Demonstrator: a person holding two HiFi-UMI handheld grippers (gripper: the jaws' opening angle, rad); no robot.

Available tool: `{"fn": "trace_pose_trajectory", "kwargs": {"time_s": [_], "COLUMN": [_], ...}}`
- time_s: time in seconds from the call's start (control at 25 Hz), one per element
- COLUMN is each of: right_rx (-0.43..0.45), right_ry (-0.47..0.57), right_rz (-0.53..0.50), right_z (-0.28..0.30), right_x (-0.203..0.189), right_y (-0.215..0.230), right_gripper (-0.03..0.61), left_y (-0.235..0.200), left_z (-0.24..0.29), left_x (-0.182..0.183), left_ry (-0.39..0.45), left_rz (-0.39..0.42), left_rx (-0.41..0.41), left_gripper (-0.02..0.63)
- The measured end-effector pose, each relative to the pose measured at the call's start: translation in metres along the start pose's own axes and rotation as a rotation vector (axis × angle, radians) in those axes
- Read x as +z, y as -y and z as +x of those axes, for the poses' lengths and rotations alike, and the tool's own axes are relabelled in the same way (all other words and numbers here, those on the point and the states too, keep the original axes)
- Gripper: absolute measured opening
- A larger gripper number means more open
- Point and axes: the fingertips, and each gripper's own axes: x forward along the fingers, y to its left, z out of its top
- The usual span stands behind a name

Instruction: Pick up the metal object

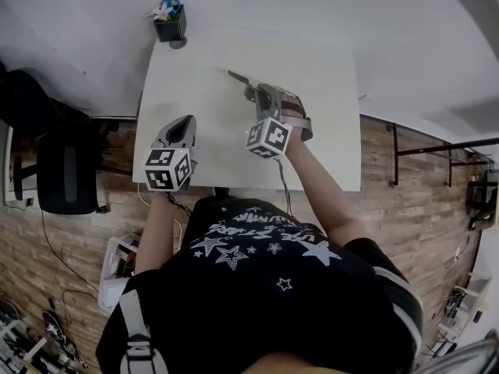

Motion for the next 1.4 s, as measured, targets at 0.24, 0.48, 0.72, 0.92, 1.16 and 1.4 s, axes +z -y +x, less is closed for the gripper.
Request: {"fn": "trace_pose_trajectory", "kwargs": {"time_s": [0.24,0.48,0.72,0.92,1.16,1.4], "right_rx": [0.030,0.041,0.043,0.034,0.040,0.056], "right_ry": [0.003,-0.014,-0.022,-0.030,-0.035,-0.049], "right_rz": [0.074,0.159,0.231,0.260,0.315,0.346], "right_z": [-0.052,-0.094,-0.151,-0.202,-0.263,-0.308], "right_x": [-0.013,-0.034,-0.054,-0.073,-0.095,-0.118], "right_y": [-0.018,-0.033,-0.051,-0.063,-0.088,-0.117], "right_gripper": [0.051,0.051,0.051,0.051,0.051,0.051], "left_y": [0.035,0.066,0.108,0.148,0.192,0.224], "left_z": [-0.032,-0.058,-0.094,-0.125,-0.168,-0.205], "left_x": [-0.017,-0.031,-0.052,-0.071,-0.095,-0.125], "left_ry": [-0.001,0.005,0.012,0.014,0.024,0.018], "left_rz": [0.018,0.037,0.045,0.066,0.073,0.071], "left_rx": [-0.013,-0.025,-0.036,-0.044,-0.041,-0.031], "left_gripper": [0.018,0.018,0.018,0.018,0.018,0.018]}}
